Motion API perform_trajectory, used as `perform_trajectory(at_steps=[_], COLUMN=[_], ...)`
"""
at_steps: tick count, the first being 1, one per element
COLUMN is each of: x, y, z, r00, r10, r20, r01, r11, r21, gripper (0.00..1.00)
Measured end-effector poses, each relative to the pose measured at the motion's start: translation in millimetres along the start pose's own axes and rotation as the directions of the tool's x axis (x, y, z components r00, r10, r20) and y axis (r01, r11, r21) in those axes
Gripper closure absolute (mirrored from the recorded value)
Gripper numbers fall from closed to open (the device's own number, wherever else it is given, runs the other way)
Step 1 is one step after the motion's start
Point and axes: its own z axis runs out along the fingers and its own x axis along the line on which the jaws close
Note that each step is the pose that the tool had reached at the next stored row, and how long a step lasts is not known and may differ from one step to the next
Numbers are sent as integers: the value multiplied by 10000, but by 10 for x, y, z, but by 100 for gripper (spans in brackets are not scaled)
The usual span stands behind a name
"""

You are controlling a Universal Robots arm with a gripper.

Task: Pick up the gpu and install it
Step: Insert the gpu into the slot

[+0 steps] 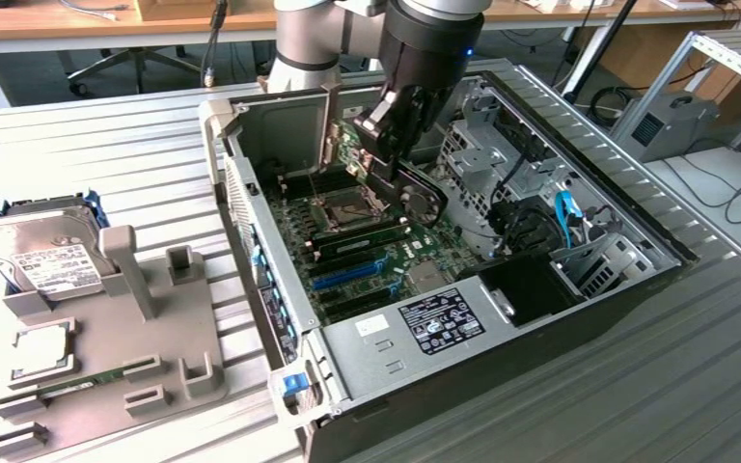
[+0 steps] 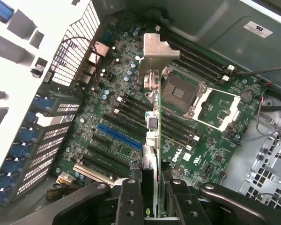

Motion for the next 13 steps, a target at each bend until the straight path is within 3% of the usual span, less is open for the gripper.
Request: perform_trajectory(at_steps=[13], x=[-1], y=[0], z=[0], r00=[9997], r10=[-261], r20=[-10], r01=[261], r11=[9997], r21=[-7], gripper=[74])
